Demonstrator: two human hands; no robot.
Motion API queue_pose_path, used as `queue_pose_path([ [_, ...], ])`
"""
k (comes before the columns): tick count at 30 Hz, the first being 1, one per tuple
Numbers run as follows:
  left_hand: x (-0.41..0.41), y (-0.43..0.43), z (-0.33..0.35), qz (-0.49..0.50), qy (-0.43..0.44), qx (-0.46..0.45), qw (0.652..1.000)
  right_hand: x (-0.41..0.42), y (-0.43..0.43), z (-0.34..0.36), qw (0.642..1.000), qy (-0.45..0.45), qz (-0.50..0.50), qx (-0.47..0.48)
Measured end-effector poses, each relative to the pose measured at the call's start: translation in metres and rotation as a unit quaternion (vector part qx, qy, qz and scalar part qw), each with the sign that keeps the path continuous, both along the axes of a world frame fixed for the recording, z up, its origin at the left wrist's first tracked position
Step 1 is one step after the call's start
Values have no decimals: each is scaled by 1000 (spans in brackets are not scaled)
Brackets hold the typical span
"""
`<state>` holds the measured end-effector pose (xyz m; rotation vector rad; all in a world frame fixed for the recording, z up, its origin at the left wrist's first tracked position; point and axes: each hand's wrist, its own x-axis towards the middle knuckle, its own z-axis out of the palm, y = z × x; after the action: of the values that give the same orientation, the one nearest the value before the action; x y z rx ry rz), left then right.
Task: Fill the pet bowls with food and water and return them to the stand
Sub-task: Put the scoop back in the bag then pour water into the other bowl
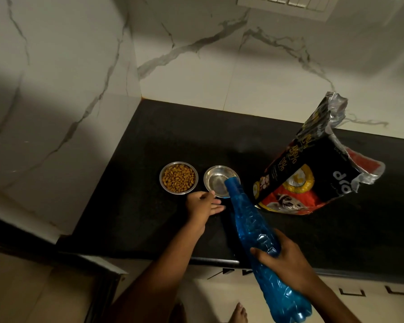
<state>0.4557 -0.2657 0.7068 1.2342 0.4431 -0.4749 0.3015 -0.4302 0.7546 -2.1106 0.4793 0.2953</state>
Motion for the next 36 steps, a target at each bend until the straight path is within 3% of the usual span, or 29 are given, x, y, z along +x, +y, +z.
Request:
queue_pose_path([
  [21,-3,-1,-3,15,-35,0,999,2,-1,3,998,67,0,-7],
  [36,-2,1,-4,4,-28,-12,1000,2,3,7,998,59,-8,11],
])
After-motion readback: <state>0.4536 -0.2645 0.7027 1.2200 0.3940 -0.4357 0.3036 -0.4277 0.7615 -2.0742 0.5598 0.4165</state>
